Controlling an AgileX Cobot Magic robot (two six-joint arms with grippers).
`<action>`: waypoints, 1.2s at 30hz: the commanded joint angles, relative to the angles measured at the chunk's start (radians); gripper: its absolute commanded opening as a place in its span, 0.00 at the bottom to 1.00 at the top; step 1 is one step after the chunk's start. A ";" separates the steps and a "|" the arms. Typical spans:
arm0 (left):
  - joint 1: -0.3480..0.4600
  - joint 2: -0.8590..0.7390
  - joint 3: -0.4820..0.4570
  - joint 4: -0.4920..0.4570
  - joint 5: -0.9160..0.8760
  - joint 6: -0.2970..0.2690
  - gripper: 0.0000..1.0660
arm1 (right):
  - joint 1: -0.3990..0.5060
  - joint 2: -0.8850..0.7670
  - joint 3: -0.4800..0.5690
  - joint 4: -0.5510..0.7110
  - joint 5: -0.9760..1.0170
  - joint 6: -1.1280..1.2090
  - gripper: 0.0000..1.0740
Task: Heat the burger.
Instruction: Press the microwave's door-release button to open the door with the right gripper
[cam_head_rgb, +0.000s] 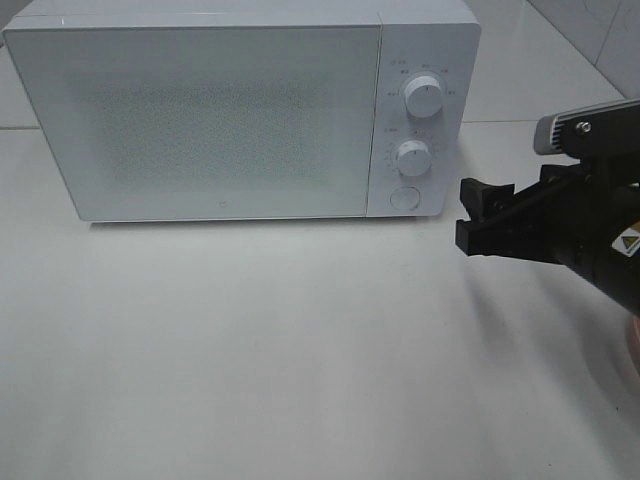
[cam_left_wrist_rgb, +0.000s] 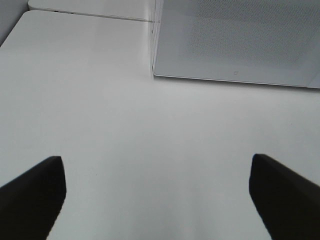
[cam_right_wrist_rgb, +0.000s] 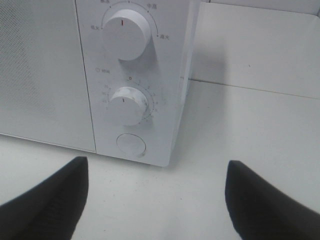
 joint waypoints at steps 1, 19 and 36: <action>-0.005 0.002 0.000 -0.008 -0.008 -0.003 0.85 | 0.087 0.050 -0.001 0.166 -0.116 -0.090 0.67; -0.005 0.002 0.000 -0.008 -0.008 -0.003 0.85 | 0.363 0.231 -0.024 0.356 -0.328 -0.072 0.67; -0.005 0.002 0.000 -0.008 -0.008 -0.003 0.85 | 0.363 0.231 -0.039 0.355 -0.330 0.743 0.41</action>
